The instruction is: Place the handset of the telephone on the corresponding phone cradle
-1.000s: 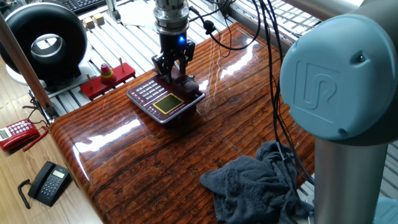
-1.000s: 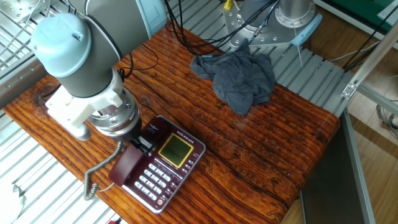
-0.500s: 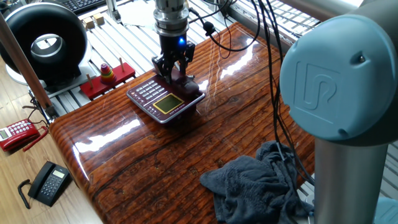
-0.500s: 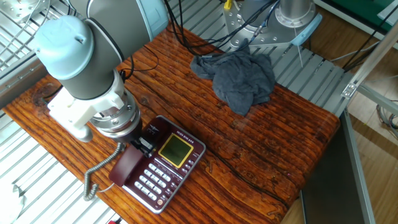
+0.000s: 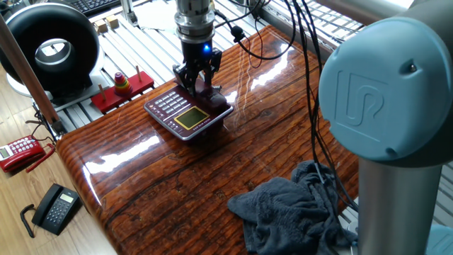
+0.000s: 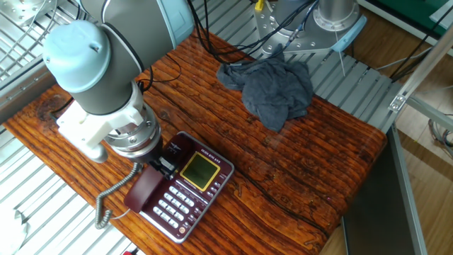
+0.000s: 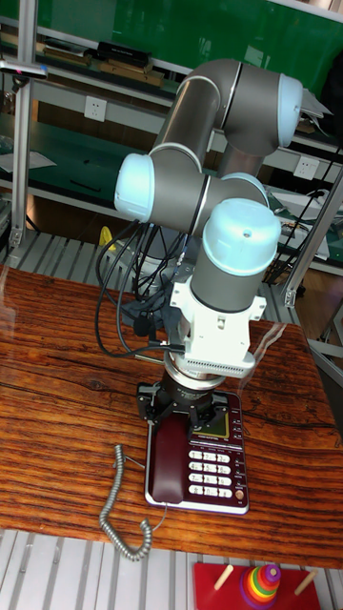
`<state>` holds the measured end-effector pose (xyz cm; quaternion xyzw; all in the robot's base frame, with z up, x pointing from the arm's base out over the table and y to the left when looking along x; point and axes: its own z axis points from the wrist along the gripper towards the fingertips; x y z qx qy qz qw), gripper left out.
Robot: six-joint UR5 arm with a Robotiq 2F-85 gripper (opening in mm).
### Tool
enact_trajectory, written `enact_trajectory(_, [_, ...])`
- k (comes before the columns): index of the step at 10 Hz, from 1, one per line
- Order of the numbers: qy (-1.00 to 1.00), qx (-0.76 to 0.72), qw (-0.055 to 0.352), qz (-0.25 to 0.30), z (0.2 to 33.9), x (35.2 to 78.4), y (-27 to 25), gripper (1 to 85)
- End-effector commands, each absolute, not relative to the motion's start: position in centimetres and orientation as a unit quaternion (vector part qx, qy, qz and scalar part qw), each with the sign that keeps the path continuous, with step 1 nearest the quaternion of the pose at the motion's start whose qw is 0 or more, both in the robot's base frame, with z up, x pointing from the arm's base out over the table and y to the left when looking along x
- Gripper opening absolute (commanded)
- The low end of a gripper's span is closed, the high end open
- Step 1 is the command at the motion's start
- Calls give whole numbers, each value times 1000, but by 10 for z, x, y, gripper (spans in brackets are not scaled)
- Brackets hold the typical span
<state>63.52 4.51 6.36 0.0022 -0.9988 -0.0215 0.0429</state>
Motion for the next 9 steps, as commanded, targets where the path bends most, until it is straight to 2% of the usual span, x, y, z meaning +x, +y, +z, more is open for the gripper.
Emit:
enact_trajectory(1, [-999, 0, 40, -29, 66, 636, 49, 417])
enact_trajectory(2, [-999, 0, 40, -29, 67, 636, 49, 417])
enact_trajectory(3, [-998, -4, 42, -37, 67, 635, 53, 303])
enact_trajectory(4, [-998, -5, 44, -33, 67, 633, 51, 230])
enact_trajectory(9, [-998, -5, 50, -24, 69, 627, 45, 227])
